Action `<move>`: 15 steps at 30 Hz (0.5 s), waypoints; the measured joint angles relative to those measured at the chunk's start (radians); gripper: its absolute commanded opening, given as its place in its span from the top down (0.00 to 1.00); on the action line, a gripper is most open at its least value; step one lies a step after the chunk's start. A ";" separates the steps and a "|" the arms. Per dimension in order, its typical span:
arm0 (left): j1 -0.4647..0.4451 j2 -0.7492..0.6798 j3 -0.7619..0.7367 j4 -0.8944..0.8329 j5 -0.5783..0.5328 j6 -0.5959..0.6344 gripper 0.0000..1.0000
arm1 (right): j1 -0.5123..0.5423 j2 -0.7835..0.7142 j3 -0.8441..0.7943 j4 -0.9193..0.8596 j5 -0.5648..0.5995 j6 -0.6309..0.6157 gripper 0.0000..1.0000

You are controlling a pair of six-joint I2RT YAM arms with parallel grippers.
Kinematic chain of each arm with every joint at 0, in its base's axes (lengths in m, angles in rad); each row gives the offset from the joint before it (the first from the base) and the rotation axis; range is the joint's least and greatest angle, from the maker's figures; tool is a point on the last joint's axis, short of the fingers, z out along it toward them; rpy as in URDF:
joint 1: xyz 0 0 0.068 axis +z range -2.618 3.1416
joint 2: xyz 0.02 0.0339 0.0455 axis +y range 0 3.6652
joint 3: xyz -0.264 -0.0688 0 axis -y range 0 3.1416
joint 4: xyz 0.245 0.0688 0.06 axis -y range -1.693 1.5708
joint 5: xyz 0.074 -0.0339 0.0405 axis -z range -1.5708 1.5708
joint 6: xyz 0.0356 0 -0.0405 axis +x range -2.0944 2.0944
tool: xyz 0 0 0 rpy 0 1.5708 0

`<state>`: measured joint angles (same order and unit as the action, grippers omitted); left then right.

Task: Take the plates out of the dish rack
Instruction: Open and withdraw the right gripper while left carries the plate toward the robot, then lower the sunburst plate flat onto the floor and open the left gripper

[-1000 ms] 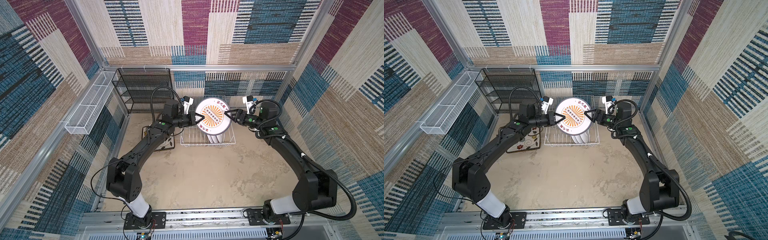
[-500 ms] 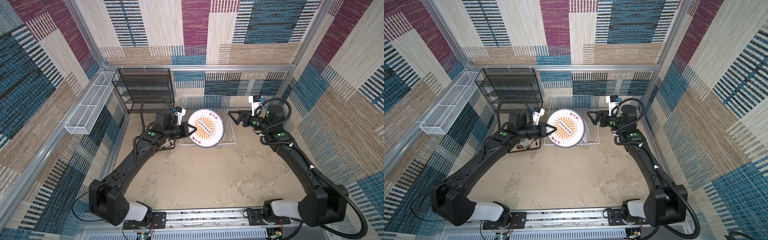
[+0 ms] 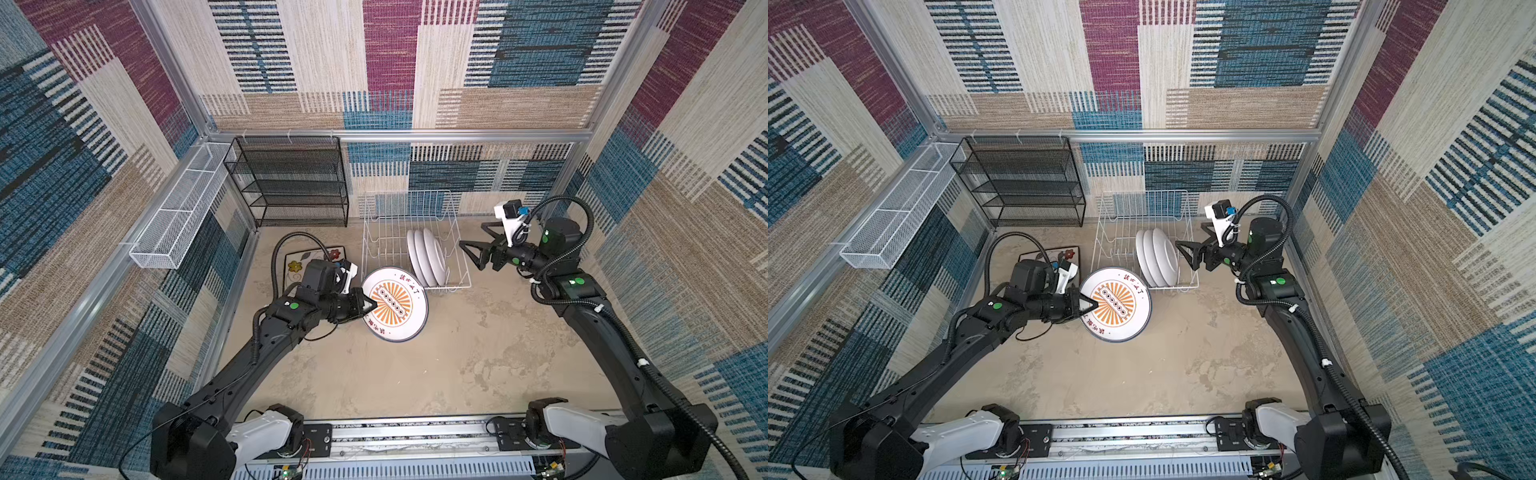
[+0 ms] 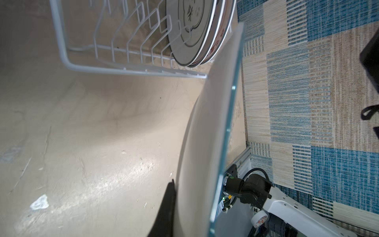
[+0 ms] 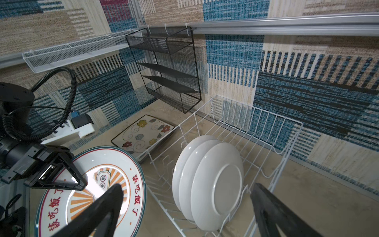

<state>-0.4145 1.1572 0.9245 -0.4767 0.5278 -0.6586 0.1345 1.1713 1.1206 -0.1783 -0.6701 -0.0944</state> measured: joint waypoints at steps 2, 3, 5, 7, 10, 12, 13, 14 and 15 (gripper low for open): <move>0.000 -0.001 -0.025 -0.012 0.003 0.000 1.00 | 0.002 -0.009 0.000 -0.033 -0.009 -0.049 0.01; 0.000 -0.001 -0.040 -0.014 0.005 0.000 1.00 | 0.003 -0.013 -0.003 -0.044 -0.011 -0.074 0.01; 0.000 -0.001 -0.073 -0.019 0.010 0.000 1.00 | 0.007 -0.024 -0.020 -0.062 -0.011 -0.117 0.01; 0.000 -0.002 -0.112 -0.019 0.023 -0.001 1.00 | 0.016 -0.030 -0.034 -0.086 -0.023 -0.163 0.01; 0.001 -0.009 -0.174 -0.011 0.037 -0.012 1.00 | 0.039 -0.029 -0.039 -0.128 -0.045 -0.232 0.01; 0.001 -0.007 -0.202 0.005 0.049 -0.019 1.00 | 0.072 -0.024 -0.039 -0.154 -0.053 -0.284 0.01; 0.001 -0.004 -0.209 0.017 0.055 -0.019 1.00 | 0.089 -0.021 -0.039 -0.170 -0.053 -0.306 0.01; 0.001 0.003 -0.216 0.031 0.058 -0.019 1.00 | 0.110 -0.017 -0.039 -0.190 -0.053 -0.331 0.01; 0.001 0.011 -0.222 0.045 0.061 -0.019 1.00 | 0.127 -0.013 -0.039 -0.208 -0.052 -0.352 0.01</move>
<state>-0.4137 1.1687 0.7021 -0.4316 0.5888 -0.6773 0.2611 1.1584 1.0817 -0.3859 -0.7223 -0.4469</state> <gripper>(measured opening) 0.109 0.993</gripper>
